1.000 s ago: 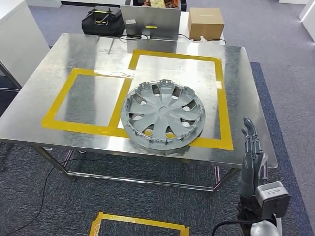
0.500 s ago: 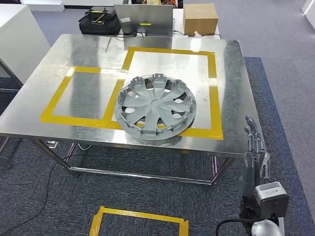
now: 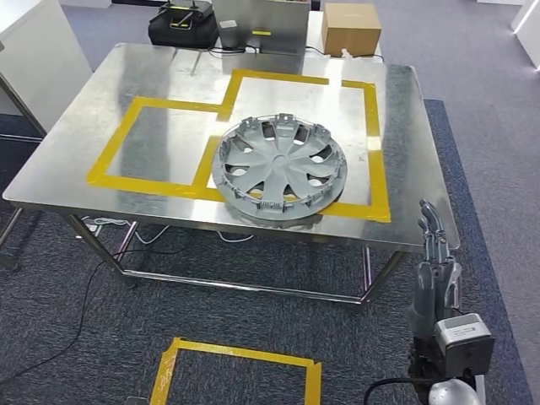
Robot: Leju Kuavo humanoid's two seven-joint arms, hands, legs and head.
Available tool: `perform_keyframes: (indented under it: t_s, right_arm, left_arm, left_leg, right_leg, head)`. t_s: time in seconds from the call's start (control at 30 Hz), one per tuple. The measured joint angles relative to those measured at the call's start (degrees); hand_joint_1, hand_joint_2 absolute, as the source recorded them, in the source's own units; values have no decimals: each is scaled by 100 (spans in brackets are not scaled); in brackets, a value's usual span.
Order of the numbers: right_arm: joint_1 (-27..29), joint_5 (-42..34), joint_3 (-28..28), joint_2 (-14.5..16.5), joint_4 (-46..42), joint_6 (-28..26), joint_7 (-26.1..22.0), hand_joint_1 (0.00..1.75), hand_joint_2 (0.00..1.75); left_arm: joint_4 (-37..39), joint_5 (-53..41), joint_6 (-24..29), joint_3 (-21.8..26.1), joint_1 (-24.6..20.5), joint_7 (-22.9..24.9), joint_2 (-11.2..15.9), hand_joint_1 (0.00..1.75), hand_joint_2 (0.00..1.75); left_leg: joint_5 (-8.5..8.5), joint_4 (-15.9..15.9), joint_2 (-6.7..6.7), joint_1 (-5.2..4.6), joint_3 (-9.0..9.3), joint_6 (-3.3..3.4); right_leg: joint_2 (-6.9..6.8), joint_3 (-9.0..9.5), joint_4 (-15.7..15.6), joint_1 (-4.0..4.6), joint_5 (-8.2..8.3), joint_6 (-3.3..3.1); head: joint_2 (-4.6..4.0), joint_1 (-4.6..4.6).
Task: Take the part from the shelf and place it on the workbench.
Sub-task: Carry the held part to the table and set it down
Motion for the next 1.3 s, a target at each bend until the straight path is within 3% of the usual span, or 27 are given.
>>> perform_keyframes:
  t_s: [0.03,0.1,0.17,0.2,0.3,0.33,0.4,0.47,0.5,0.53,0.57,0.63,0.7,0.77,0.83,0.9,0.97,1.0,1.03,1.07,1.1,1.17,1.2,1.3]
  right_arm:
    - [-2,6,1,0,1,0,3,0,0]
    - [-29,14,1,0,1,1,14,0,0]
    - [-129,15,2,0,18,13,40,0,0]
    - [-200,14,4,0,42,25,56,0,0]
    - [-410,24,28,2,170,70,106,0,0]
    - [-473,30,43,5,211,80,121,0,0]
    - [-579,40,70,17,275,87,139,0,0]
    - [-635,45,92,27,334,86,148,0,0]
    - [-651,47,101,28,361,86,149,0,0]
    - [-664,49,108,28,385,85,150,0,0]
    - [-677,52,115,29,406,83,151,0,0]
    - [-712,59,124,34,441,72,155,0,0]
    - [-752,62,127,41,476,53,164,0,0]
    - [-778,62,129,44,508,38,181,0,0]
    - [-786,58,133,44,529,24,201,0,0]
    - [-791,49,140,44,551,12,214,0,0]
    - [-786,38,145,44,586,-2,256,0,0]
    - [-778,34,145,44,609,-10,300,0,0]
    - [-772,31,145,44,632,-19,352,0,0]
    - [-769,31,145,44,655,-26,403,0,0]
    - [-768,29,145,44,672,-30,441,0,0]
    - [-774,28,145,44,696,-35,480,0,0]
    - [-774,27,144,44,704,-38,489,0,0]
    - [-761,26,143,44,728,-40,502,0,0]
  left_arm:
    - [0,-5,1,0,0,13,-1,0,0]
    - [0,-3,0,0,0,33,-3,0,0]
    - [0,29,-3,2,-3,38,-2,0,0]
    - [0,53,-7,5,-7,38,1,0,0]
    - [0,95,-24,18,-12,37,19,0,0]
    - [0,98,-27,21,-12,37,26,0,0]
    - [0,104,-28,30,-11,39,37,0,0]
    - [0,109,-29,42,-11,40,39,0,0]
    - [0,114,-29,50,-10,40,39,0,0]
    - [0,121,-29,57,-10,40,39,0,0]
    - [0,127,-29,63,-11,40,40,0,0]
    - [0,137,-30,71,-17,40,52,0,0]
    - [0,141,-30,74,-23,39,69,0,0]
    - [0,148,-33,76,-20,23,74,0,0]
    - [0,153,-37,77,-17,-1,76,0,0]
    - [0,164,-37,79,-19,-13,81,0,0]
    - [0,179,-37,83,-13,-15,84,0,0]
    - [0,186,-37,86,-7,-13,84,0,0]
    - [0,192,-37,90,-1,-7,83,0,0]
    - [0,197,-37,96,3,1,82,0,0]
    - [0,199,-37,99,4,11,80,0,0]
    - [0,201,-37,104,3,26,79,0,0]
    - [0,202,-36,105,3,30,79,0,0]
    - [0,202,-36,113,5,32,81,0,0]
  left_leg:
    - [41,14,0,1,-67,-8]
    - [110,49,-2,3,-178,-41]
    - [175,96,-3,-13,-268,-95]
    - [215,110,-2,-22,-300,-126]
    - [280,131,-6,-23,-354,-220]
    - [164,226,-11,-16,-392,-254]
    - [-325,749,-18,4,-556,-321]
    - [-768,1482,-18,19,-724,-363]
    - [-825,1681,-18,22,-723,-368]
    - [-772,1669,-18,23,-627,-361]
    - [-641,1433,-19,22,-432,-342]
    - [-406,629,-24,10,95,-270]
    - [-335,117,-30,-11,367,-207]
    - [-306,27,-30,-21,344,-165]
    - [-233,-25,-17,0,311,-102]
    - [-156,-58,-3,19,264,-40]
    - [-102,-52,-1,13,183,-17]
    - [-79,-44,-1,10,147,-20]
    - [-60,-33,-1,10,117,-27]
    - [-49,-18,-1,11,94,-34]
    - [-44,2,-2,13,77,-44]
    - [-37,55,-4,-6,35,-79]
    - [-28,77,-4,-17,9,-107]
    - [4,110,-7,-18,-52,-204]
  right_leg:
    - [-1,123,-65,-2,97,5]
    - [-2,642,-727,-8,393,-1]
    - [6,1150,-1477,-1,491,-29]
    - [12,1262,-1675,6,479,-51]
    - [4,1186,-1768,6,523,-168]
    - [-9,1140,-1773,-2,563,-228]
    - [-38,1067,-1777,-8,655,-316]
    - [-52,975,-1756,3,749,-340]
    - [-56,915,-1735,9,789,-340]
    - [-58,847,-1706,13,820,-337]
    - [-58,785,-1673,18,843,-332]
    - [-54,686,-1613,33,876,-312]
    - [-53,621,-1585,46,923,-266]
    - [-55,584,-1594,48,983,-199]
    - [-37,510,-1525,40,920,-133]
    - [-13,294,-1055,23,585,-77]
    - [-6,-8,-278,8,193,-30]
    - [-6,-90,-26,2,110,-15]
    - [-7,-64,5,-1,139,-5]
    - [-8,84,-209,-4,271,-4]
    - [-9,326,-605,-8,455,-8]
    - [-8,772,-1374,-4,675,-36]
    - [-5,880,-1574,1,706,-61]
    - [0,875,-1639,4,736,-166]
  head:
    - [0,2]
    - [0,3]
    - [0,8]
    - [0,10]
    - [0,10]
    - [0,3]
    - [0,-14]
    - [0,-19]
    - [0,-18]
    - [0,-17]
    - [0,-18]
    - [0,-14]
    - [0,-8]
    - [0,-5]
    - [0,-2]
    - [0,10]
    - [0,19]
    - [0,19]
    - [0,19]
    - [0,19]
    - [0,19]
    - [0,17]
    - [0,14]
    - [0,15]
